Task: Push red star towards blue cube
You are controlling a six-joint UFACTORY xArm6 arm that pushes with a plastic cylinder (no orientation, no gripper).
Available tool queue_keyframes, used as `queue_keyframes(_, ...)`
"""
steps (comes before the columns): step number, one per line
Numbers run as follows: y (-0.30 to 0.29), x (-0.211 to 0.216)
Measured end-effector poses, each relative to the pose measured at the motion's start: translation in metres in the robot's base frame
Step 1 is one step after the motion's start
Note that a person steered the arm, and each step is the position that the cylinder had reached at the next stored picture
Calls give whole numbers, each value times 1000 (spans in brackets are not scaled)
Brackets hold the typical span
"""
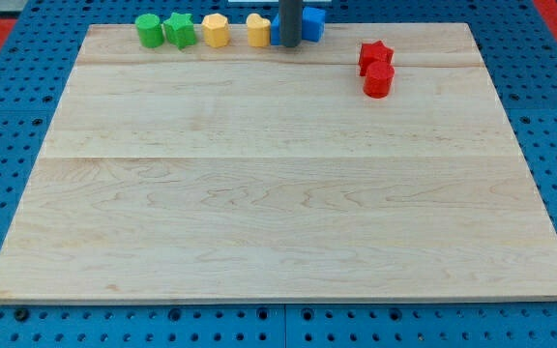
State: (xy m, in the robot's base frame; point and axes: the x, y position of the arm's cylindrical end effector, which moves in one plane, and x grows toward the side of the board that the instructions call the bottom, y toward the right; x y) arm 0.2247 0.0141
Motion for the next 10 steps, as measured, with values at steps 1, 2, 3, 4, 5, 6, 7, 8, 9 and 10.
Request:
queue_keyframes(1,11,23)
queue_keyframes(2,25,68)
queue_keyframes(3,38,106)
queue_keyframes(4,52,114)
queue_keyframes(5,52,92)
queue_keyframes(6,55,68)
queue_keyframes(7,72,69)
queue_keyframes(8,88,70)
queue_keyframes(9,118,70)
queue_keyframes(10,148,70)
